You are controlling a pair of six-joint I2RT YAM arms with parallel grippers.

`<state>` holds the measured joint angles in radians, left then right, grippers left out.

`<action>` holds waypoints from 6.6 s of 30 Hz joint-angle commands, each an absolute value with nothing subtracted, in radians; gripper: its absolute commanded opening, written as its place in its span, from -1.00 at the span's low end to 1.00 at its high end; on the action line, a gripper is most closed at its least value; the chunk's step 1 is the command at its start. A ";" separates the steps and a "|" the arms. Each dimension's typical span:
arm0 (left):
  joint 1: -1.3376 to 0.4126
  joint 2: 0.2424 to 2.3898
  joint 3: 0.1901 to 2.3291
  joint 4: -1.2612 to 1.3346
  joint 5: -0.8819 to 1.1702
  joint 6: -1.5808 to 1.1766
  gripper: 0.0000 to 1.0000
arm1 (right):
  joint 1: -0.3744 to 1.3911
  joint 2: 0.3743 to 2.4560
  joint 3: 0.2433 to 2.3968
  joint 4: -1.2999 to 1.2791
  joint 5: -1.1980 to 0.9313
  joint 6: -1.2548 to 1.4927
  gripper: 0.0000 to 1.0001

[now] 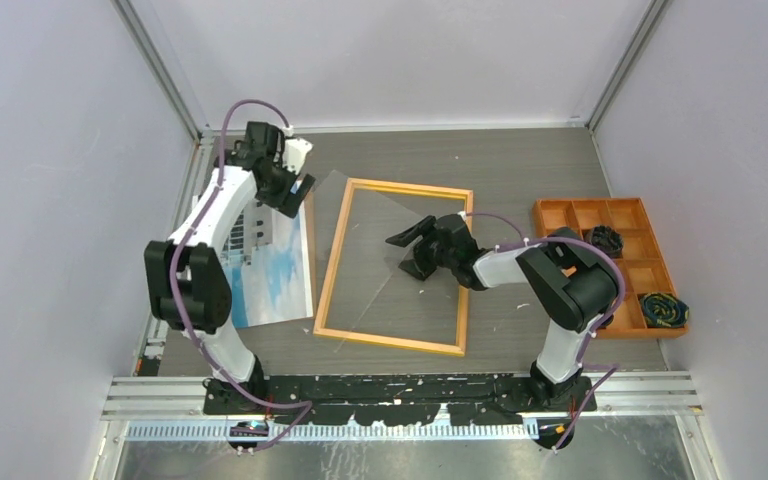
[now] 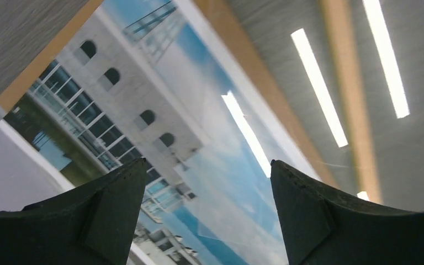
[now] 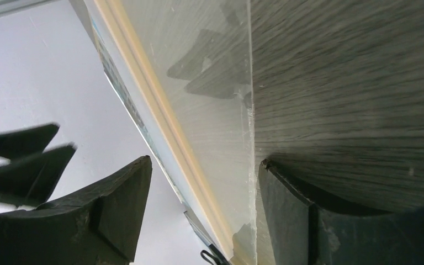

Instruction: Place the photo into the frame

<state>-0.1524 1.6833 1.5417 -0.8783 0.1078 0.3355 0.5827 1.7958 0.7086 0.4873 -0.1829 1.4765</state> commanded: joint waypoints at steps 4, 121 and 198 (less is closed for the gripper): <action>-0.106 1.848 1.435 -0.494 -0.320 0.482 0.62 | 0.644 1.772 0.718 0.349 -0.073 1.403 0.60; -0.262 1.816 1.254 -0.631 -0.192 0.473 0.77 | 0.727 1.282 0.618 -0.258 -0.096 1.139 1.00; -0.227 1.795 1.452 -0.787 -0.129 0.411 0.98 | 0.460 1.404 0.657 -0.088 -0.317 0.814 -0.98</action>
